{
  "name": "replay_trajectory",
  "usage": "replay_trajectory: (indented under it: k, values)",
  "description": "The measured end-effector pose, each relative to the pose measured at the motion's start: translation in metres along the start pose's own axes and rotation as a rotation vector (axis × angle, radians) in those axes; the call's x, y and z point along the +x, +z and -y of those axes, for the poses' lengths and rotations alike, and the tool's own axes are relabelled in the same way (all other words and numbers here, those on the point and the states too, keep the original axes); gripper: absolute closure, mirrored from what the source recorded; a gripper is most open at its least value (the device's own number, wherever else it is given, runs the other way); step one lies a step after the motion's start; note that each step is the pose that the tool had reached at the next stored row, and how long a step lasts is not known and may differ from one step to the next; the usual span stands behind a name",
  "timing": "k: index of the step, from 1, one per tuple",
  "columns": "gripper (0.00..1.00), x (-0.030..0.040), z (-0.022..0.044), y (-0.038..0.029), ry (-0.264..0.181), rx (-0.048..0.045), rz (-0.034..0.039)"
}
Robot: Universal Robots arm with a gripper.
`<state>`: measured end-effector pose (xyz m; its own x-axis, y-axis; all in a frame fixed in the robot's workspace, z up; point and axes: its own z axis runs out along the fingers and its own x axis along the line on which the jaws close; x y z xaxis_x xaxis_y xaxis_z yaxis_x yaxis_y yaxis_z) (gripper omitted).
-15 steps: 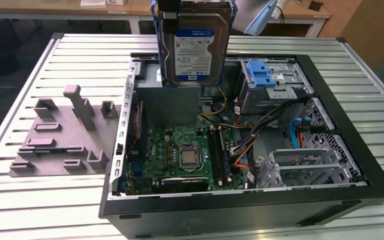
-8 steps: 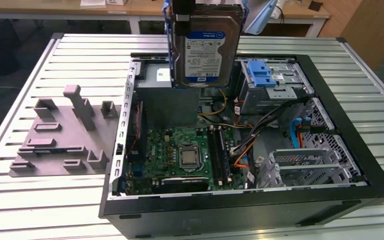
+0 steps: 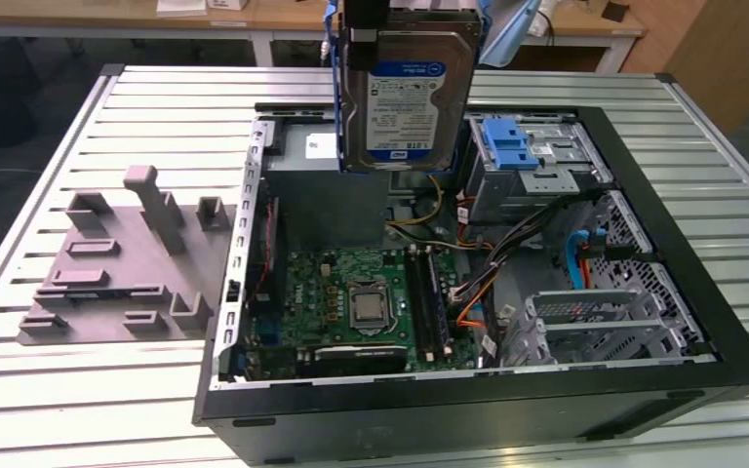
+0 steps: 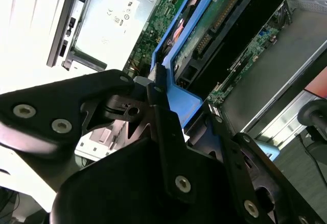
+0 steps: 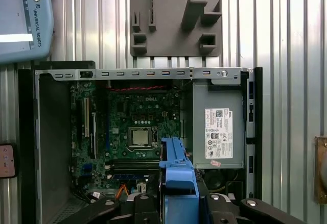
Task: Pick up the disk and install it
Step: 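Pick up the disk, then insert the disk into the insertion slot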
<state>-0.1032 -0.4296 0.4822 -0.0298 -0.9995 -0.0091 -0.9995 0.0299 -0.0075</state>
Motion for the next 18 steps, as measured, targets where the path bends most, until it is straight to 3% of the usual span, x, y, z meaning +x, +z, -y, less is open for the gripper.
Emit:
replay_trajectory:
  k: [13, 15, 18]
  values:
    - [0.64, 0.0003, 0.0006, 0.0001, 0.000, 0.0000, -0.0004]
    - [0.64, 0.0026, 0.0007, 0.0001, 0.000, 0.0000, -0.0004]
    - [0.64, 0.0132, 0.0010, 0.0005, 0.000, 0.0000, -0.0005]
